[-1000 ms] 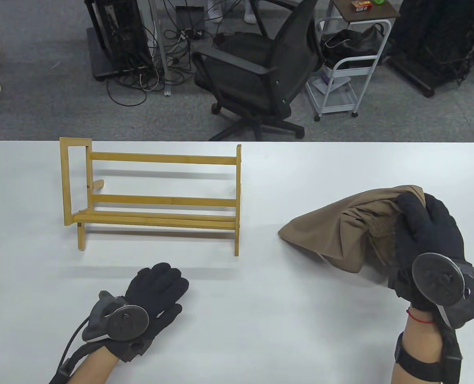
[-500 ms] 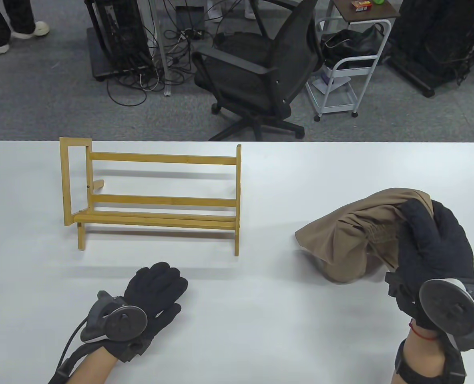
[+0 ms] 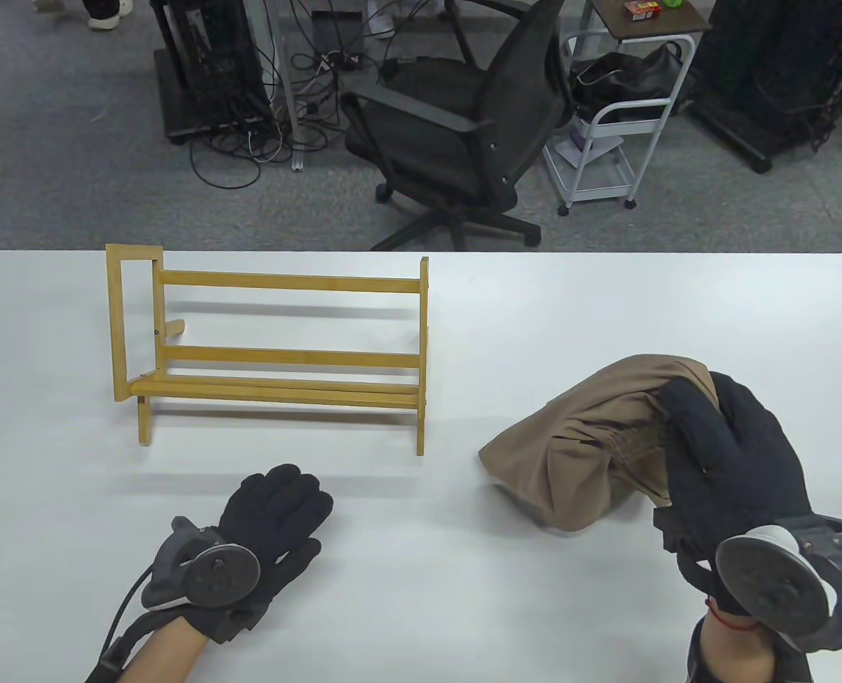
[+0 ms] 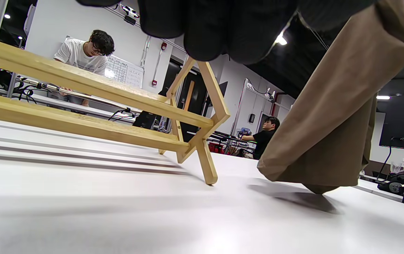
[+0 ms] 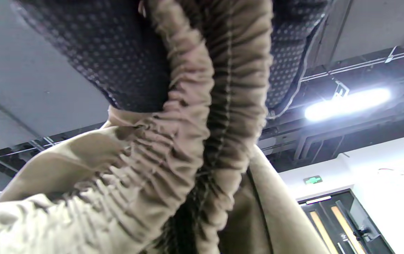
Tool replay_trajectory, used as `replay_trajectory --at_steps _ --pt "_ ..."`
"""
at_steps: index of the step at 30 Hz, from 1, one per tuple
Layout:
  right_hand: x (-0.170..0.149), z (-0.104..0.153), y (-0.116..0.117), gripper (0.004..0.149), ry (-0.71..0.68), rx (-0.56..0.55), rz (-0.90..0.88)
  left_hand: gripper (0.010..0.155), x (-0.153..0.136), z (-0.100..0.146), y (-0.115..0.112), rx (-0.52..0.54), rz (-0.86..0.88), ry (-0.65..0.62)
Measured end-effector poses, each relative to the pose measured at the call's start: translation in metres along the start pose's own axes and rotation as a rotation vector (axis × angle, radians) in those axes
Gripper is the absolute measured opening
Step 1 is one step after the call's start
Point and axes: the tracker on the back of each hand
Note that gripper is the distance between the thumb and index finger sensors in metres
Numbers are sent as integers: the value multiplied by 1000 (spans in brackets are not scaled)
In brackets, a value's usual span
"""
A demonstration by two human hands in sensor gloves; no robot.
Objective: Hang shorts on book rack
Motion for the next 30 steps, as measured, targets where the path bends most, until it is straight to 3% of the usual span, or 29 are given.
replay_trajectory --at_steps 30 --pt "87 1 29 41 -128 76 -193 60 0 -1 2 16 6 -14"
Point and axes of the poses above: the tracker on the back of each hand, its own x axis roughly to the thumb side, its own z axis roughly from the fingertips to the wrist, y = z × x, and after that the axes turned 2 degrees about -z, right-handed
